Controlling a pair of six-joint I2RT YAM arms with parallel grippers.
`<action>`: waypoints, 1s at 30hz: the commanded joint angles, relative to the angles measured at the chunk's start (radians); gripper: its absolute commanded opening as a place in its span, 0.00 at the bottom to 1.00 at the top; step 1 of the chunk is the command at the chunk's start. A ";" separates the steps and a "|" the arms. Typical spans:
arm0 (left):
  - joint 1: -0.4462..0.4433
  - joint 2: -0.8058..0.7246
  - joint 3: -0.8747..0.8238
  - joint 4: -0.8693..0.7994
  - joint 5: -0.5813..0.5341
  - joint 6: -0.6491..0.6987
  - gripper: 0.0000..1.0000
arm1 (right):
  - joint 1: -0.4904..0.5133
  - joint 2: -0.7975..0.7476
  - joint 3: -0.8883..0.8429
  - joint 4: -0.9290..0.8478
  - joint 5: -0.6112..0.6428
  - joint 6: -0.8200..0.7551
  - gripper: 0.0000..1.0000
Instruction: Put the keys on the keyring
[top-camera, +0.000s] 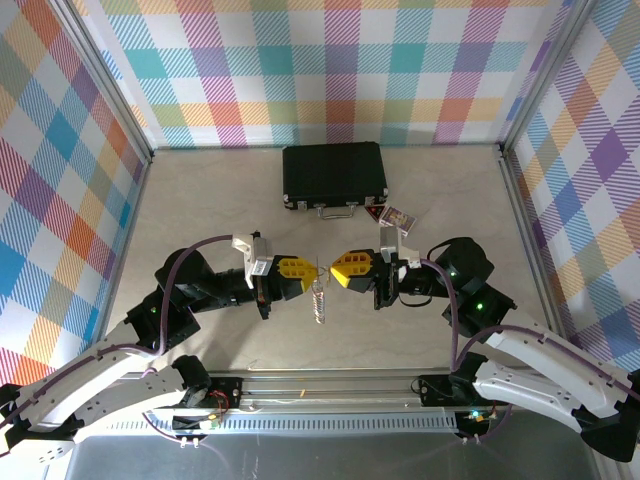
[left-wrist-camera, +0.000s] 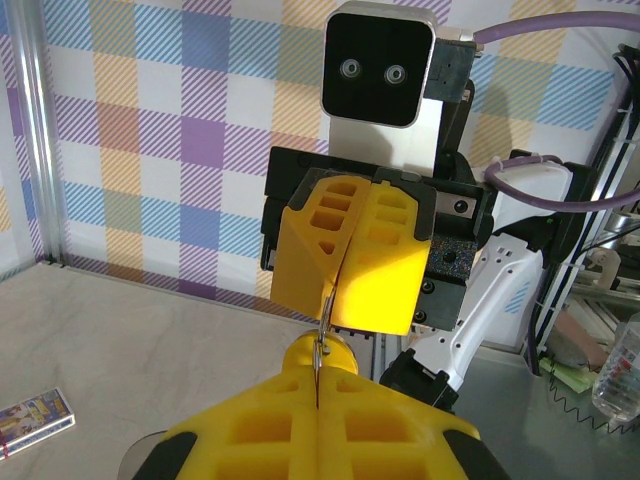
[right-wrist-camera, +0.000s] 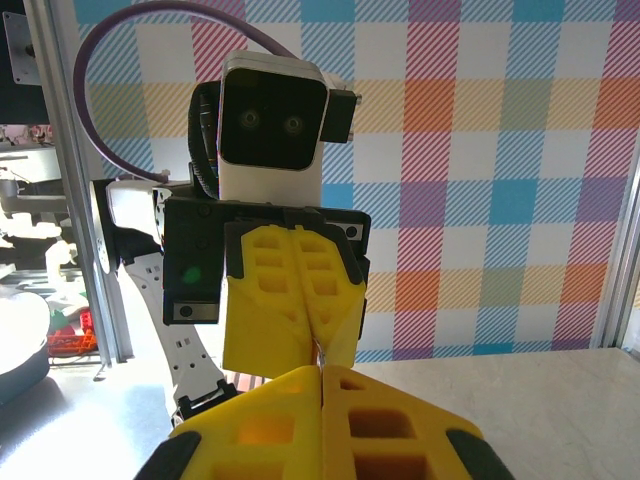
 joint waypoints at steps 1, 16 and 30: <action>-0.011 -0.009 0.016 0.057 0.009 -0.008 0.00 | 0.010 0.002 -0.010 0.031 -0.005 -0.009 0.00; -0.010 -0.011 0.018 0.055 0.016 -0.014 0.00 | 0.012 0.010 -0.022 0.033 -0.007 -0.030 0.00; -0.010 -0.004 0.024 0.053 0.023 -0.021 0.00 | 0.019 0.007 -0.027 0.030 -0.021 -0.065 0.00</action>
